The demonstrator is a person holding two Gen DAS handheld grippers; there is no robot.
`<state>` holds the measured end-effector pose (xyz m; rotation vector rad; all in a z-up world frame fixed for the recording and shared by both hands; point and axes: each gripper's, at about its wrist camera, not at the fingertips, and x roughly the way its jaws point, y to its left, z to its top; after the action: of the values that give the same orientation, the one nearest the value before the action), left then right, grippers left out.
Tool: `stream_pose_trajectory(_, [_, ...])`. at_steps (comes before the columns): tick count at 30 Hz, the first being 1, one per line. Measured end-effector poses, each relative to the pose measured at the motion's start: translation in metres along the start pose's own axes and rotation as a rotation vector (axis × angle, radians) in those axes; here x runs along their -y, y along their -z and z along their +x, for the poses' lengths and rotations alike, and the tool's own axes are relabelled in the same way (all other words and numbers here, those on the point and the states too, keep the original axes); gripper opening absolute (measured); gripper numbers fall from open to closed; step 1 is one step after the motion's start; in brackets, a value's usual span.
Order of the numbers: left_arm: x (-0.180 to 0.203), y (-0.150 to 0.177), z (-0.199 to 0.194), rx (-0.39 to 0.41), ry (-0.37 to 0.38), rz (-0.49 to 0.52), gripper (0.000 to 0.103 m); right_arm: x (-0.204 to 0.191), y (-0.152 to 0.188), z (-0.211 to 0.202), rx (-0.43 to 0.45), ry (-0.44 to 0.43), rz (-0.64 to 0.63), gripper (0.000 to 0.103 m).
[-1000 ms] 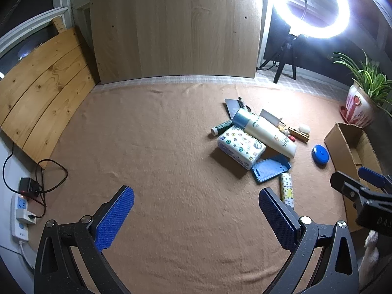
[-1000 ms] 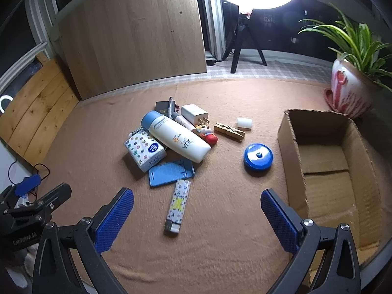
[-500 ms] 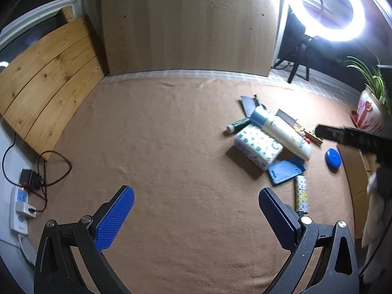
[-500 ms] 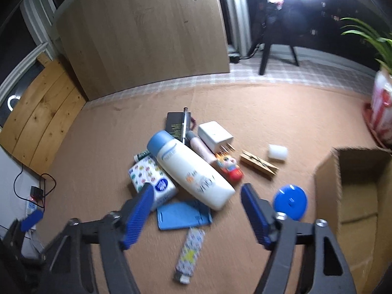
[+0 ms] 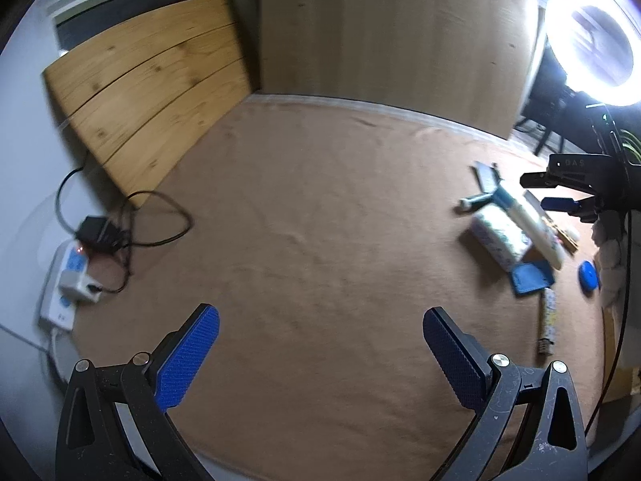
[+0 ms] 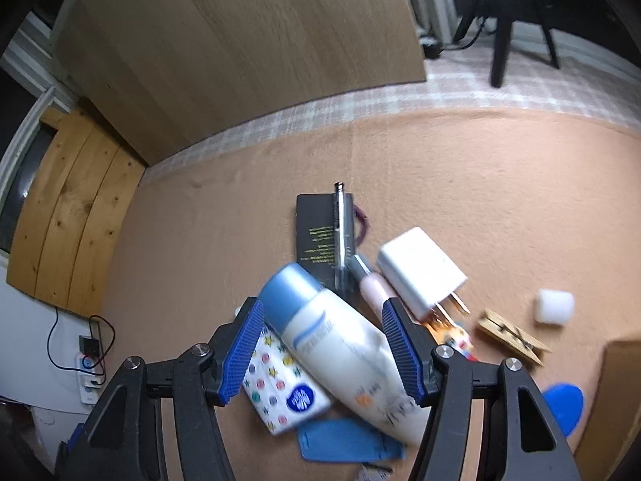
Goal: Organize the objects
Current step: 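Lower the right tool onto the white AQUA sunscreen bottle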
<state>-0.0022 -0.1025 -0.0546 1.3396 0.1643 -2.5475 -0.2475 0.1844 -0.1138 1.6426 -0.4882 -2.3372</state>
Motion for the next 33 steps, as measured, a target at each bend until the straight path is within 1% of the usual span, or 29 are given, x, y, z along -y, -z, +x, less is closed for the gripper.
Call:
stream_pose_trajectory(4, [-0.020, 0.004, -0.003, -0.002, -0.029, -0.035, 0.103, -0.002, -0.005, 0.021, -0.068, -0.023, 0.003, 0.058])
stream_pose_trajectory(6, [-0.029, 0.007, -0.004, -0.003, -0.039, -0.048, 0.103, -0.002, -0.005, 0.027, -0.085, -0.044, 0.018, 0.058])
stream_pose_trajectory(8, [-0.033, 0.008, -0.005, -0.006, -0.044, -0.054, 0.103, -0.002, -0.003, 0.035, -0.115, -0.069, 0.041, 0.058])
stream_pose_trajectory(10, [-0.036, 0.010, -0.005, -0.009, -0.044, -0.055, 0.103, -0.004, 0.003, 0.041, -0.136, -0.073, 0.049, 0.058])
stream_pose_trajectory(12, [-0.036, 0.010, -0.003, -0.015, -0.042, -0.055, 0.103, -0.008, 0.009, 0.041, -0.128, -0.076, 0.039, 0.058])
stream_pose_trajectory(15, [-0.034, 0.011, -0.001, -0.022, -0.037, -0.049, 0.103, -0.009, 0.018, 0.042, -0.152, -0.132, 0.070, 0.058])
stream_pose_trajectory(20, [-0.027, 0.010, 0.003, -0.026, -0.018, -0.032, 0.103, -0.015, 0.041, 0.044, -0.164, -0.180, 0.091, 0.057])
stream_pose_trajectory(25, [-0.018, 0.008, 0.005, -0.027, 0.002, -0.011, 0.103, -0.031, 0.065, 0.048, -0.203, -0.241, 0.076, 0.056])
stream_pose_trajectory(26, [-0.016, 0.007, 0.006, -0.027, 0.006, -0.007, 0.103, -0.035, 0.070, 0.048, -0.206, -0.242, 0.065, 0.056])
stream_pose_trajectory(28, [-0.014, 0.007, 0.007, -0.028, 0.013, 0.001, 0.103, -0.043, 0.079, 0.043, -0.188, -0.213, 0.023, 0.055])
stream_pose_trajectory(29, [-0.012, 0.006, 0.008, -0.028, 0.016, 0.006, 0.103, -0.045, 0.082, 0.041, -0.182, -0.196, 0.007, 0.052])
stream_pose_trajectory(31, [-0.010, 0.006, 0.009, -0.028, 0.022, 0.012, 0.103, -0.044, 0.088, 0.037, -0.173, -0.174, -0.005, 0.048])
stream_pose_trajectory(33, [-0.008, 0.005, 0.010, -0.029, 0.033, 0.016, 0.103, -0.038, 0.092, 0.032, -0.168, -0.171, 0.003, 0.047])
